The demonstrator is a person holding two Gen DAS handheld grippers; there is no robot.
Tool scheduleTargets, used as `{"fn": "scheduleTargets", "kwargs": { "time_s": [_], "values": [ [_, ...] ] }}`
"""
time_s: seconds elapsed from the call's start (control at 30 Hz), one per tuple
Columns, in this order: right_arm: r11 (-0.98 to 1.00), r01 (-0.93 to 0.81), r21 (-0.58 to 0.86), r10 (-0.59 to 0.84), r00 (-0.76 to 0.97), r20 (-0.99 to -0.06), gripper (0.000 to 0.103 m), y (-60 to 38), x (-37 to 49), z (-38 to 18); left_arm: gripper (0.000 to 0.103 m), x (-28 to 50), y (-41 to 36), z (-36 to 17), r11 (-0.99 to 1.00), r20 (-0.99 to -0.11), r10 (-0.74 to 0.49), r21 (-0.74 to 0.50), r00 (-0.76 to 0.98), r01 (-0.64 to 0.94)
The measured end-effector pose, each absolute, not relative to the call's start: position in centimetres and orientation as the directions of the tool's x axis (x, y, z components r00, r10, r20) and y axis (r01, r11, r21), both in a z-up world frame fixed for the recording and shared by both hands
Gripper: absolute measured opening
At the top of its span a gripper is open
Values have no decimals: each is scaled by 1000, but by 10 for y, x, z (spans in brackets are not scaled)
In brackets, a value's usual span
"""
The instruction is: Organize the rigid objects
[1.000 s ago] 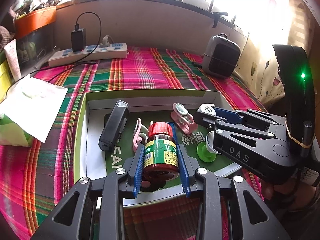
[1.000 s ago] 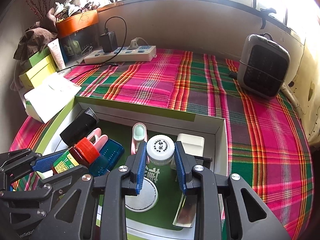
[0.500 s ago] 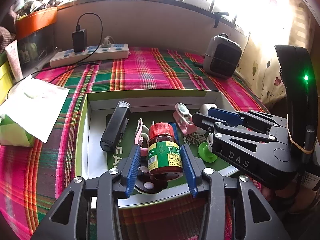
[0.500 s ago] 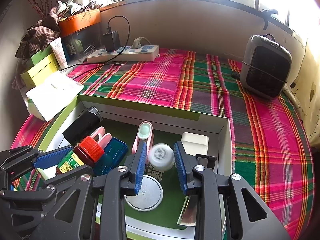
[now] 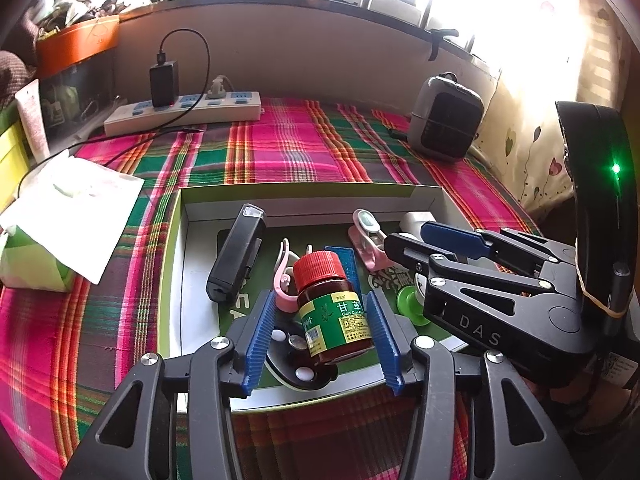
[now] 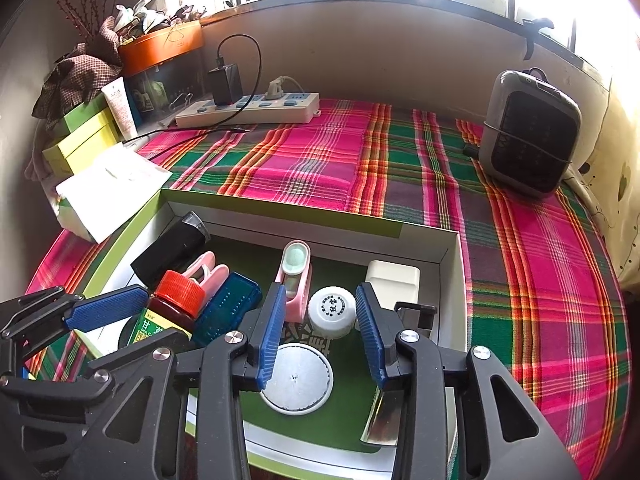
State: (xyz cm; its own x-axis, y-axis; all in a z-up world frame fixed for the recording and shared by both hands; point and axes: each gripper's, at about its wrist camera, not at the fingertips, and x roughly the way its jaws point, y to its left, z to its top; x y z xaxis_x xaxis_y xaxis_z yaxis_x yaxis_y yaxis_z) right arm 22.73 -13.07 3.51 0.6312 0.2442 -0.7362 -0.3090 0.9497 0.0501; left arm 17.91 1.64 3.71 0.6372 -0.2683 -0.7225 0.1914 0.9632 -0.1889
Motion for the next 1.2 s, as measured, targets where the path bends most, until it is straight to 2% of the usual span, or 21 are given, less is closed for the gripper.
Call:
{"fn": "scheduleTargets", "kwargs": {
  "time_s": [0.13, 0.27, 1.2],
  "values": [
    [952, -301, 52, 242, 638, -731, 39, -133, 224, 37, 47, 176, 18, 39, 965, -720, -262, -185, 643, 186],
    [954, -294, 51, 237, 642, -729, 42, -135, 219, 39, 48, 170, 15, 45, 976, -709, -215, -125, 671, 181],
    [966, -244, 83, 229, 668, -708, 42, -146, 152, 59, 49, 115, 21, 58, 978, -704, -209, -148, 679, 147]
  ]
}}
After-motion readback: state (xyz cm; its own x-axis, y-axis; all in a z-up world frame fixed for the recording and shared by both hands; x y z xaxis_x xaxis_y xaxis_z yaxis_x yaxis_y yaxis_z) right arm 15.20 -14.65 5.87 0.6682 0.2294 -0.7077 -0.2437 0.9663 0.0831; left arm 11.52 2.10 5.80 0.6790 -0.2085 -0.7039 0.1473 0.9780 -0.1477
